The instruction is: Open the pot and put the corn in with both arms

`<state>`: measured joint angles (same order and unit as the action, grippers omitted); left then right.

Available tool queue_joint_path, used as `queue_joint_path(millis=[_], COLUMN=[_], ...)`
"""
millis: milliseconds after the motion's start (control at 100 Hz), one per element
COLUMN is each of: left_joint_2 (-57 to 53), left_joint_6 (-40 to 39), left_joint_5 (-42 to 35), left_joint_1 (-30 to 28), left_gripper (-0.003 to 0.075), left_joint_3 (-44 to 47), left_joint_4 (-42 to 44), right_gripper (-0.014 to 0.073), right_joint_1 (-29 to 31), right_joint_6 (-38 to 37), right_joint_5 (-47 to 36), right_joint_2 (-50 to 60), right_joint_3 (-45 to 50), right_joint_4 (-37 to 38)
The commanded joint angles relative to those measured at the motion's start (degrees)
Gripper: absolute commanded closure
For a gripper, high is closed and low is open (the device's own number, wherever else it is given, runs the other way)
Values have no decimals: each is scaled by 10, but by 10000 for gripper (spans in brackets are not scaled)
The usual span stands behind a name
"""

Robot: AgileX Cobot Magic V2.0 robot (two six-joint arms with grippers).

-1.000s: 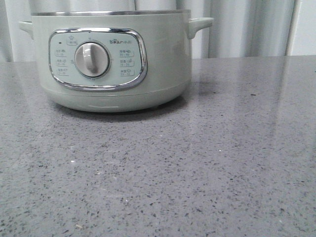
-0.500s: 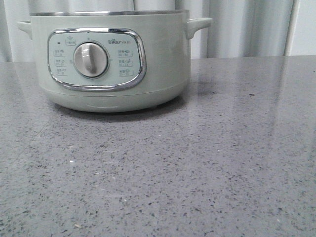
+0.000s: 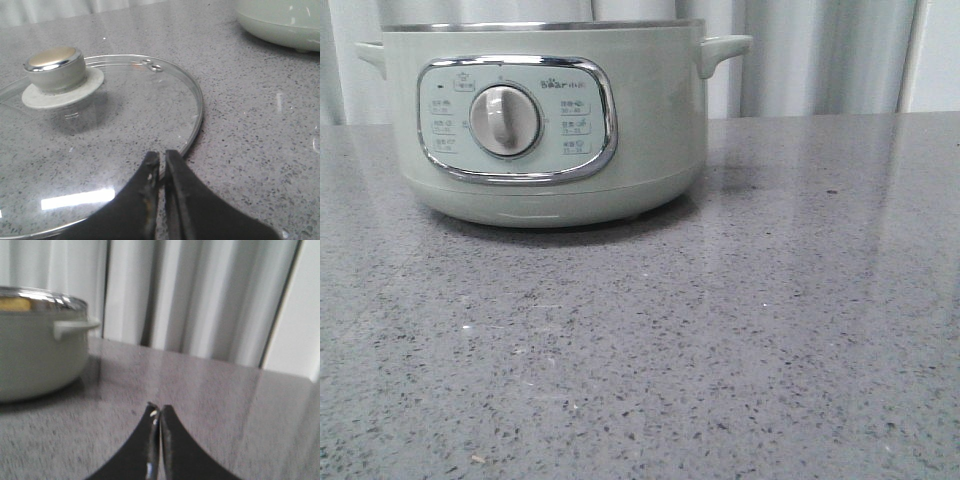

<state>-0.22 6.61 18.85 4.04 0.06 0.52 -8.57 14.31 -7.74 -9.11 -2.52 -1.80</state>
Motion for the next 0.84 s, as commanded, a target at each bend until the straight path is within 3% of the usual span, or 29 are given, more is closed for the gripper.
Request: queue_joint_path(millis=[0, 50, 130, 480, 830], left_joint_2=[-19, -19, -19, -19, -19], left_joint_6=[-5, -5, -5, -5, -5], left_joint_5=[-21, -21, -21, -22, -22], left_joint_1=[-1, -1, -1, -1, -1], left_gripper=[741, 741, 741, 741, 741], left_joint_3=[4, 4, 4, 4, 4], left_joint_4=[0, 0, 0, 0, 0], right_gripper=[650, 649, 650, 649, 649], right_joint_1=[14, 23, 36, 40, 40], right_joint_6=[5, 5, 5, 5, 5], right_joint_5=[-65, -62, 28, 257, 246], right_joint_2=[22, 40, 69, 109, 109], right_joint_3=[25, 45, 39, 43, 43], right_joint_4=[-6, -3, 9, 9, 12])
